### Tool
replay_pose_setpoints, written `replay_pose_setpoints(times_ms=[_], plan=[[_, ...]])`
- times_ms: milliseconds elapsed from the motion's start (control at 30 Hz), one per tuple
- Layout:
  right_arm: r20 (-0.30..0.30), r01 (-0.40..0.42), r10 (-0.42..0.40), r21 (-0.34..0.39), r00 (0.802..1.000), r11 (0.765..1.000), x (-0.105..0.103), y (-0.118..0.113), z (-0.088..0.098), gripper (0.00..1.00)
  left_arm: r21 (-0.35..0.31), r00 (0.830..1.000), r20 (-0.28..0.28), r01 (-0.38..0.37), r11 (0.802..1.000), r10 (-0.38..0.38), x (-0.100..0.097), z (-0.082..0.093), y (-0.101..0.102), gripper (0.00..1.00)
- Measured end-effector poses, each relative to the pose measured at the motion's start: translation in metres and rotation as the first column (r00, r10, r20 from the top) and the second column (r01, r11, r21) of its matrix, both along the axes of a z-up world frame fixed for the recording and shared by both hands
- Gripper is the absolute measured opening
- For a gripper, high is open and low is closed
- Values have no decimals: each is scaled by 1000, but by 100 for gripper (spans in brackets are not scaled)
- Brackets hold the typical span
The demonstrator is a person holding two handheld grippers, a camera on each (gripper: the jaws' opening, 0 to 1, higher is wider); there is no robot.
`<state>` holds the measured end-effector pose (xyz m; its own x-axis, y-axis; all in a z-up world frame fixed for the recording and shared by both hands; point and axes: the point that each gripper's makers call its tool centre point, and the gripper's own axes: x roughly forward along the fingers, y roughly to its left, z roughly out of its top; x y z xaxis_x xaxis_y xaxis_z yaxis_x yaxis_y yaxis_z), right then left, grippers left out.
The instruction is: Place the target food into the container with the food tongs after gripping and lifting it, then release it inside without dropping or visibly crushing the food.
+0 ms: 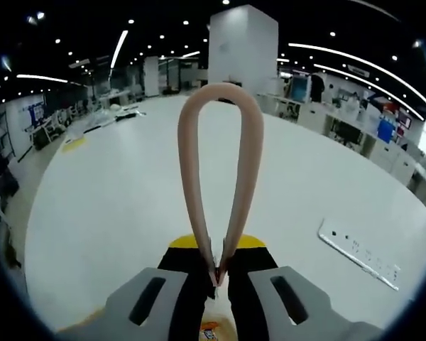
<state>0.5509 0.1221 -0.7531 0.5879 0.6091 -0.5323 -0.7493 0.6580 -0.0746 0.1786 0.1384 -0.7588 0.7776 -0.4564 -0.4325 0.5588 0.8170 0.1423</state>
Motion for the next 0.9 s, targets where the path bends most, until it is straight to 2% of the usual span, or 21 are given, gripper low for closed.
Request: replay_pose_setpoints(times_ms=[133, 333, 567, 900], plan=[[4, 3, -3, 3, 1000, 1000, -1, -5, 8, 8, 0, 1000, 0, 2, 1000, -2, 0, -1, 0, 97], [51, -11, 11, 2, 999, 1000, -3, -9, 28, 8, -1, 1000, 6, 4, 1000, -4, 0, 1, -1, 97], [70, -4, 3, 10, 998, 1000, -6, -14, 45, 8, 5, 1000, 14, 0, 1000, 0, 1, 2, 0, 96], [127, -8, 5, 31, 992, 999, -13, -21, 91, 9, -2, 999, 35, 1, 1000, -1, 1, 4, -1, 97]])
